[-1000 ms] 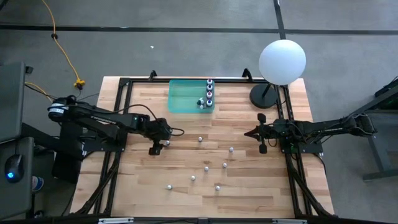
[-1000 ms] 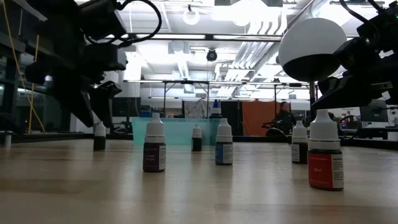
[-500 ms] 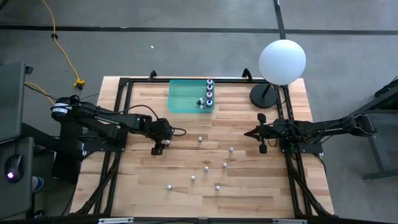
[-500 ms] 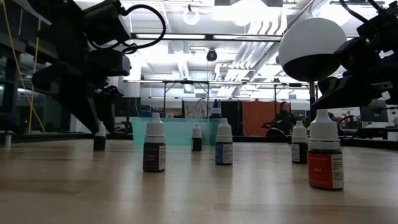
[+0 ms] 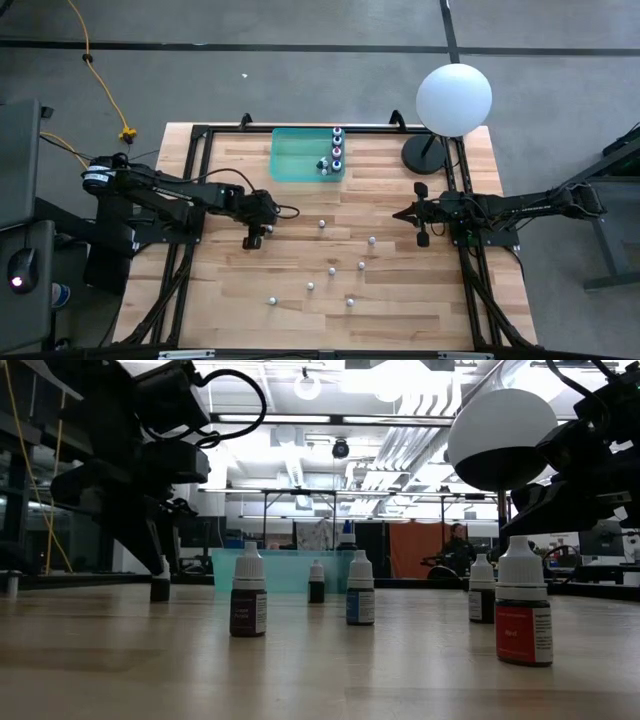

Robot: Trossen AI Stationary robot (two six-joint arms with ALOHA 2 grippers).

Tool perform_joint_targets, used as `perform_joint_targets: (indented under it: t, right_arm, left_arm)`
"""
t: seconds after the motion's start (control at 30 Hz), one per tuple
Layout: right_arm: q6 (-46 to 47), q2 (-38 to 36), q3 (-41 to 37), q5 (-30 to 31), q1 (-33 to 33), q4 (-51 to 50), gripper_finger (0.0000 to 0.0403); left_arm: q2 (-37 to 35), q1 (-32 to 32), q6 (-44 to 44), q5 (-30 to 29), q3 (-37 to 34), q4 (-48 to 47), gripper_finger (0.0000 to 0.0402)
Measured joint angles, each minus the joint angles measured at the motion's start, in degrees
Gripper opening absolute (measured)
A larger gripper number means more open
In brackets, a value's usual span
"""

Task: Pick & Place food coloring
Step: Put the small black food coloring bottle into the blue transparent bin

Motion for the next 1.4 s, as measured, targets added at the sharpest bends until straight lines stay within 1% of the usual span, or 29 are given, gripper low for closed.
perform_joint_targets:
  t: [0.33, 0.6, 0.8, 1.0, 1.2, 1.33, 1.4]
  right_arm:
    - [0.0, 0.0, 0.02, 0.0, 0.02, 0.0, 0.0]
    - [0.0, -0.01, 0.0, 0.0, 0.02, -0.02, 0.0]
    - [0.0, -0.02, 0.0, 0.0, 0.02, -0.02, 0.0]
    - [0.0, -0.02, 0.0, -0.02, 0.01, -0.02, 0.0]
    - [0.0, 0.0, 0.01, 0.0, 0.0, -0.02, 0.0]
    - [0.0, -0.02, 0.02, 0.0, 0.0, -0.02, 0.0]
    - [0.0, -0.02, 0.02, -0.02, 0.02, -0.02, 0.0]
  left_arm:
    - [0.0, 0.0, -0.2, 1.1, 0.0, -0.4, 0.0087]
    - [-0.07, 0.0, -1.42, 1.13, 0.09, 0.11, 0.0029]
    - [-0.11, 0.0, -1.63, 1.12, 1.64, -0.04, 0.0034]
    - [-2.32, 0.02, -1.64, 0.61, 5.06, 0.04, 0.0035]
    - [-6.99, 0.21, -1.63, -3.84, 8.0, 0.31, 0.0034]
    - [-10.18, 2.73, -1.86, -7.89, 9.5, 0.84, 0.0033]
    - [-11.22, 4.95, -3.03, -9.49, 10.15, 1.02, 0.0033]
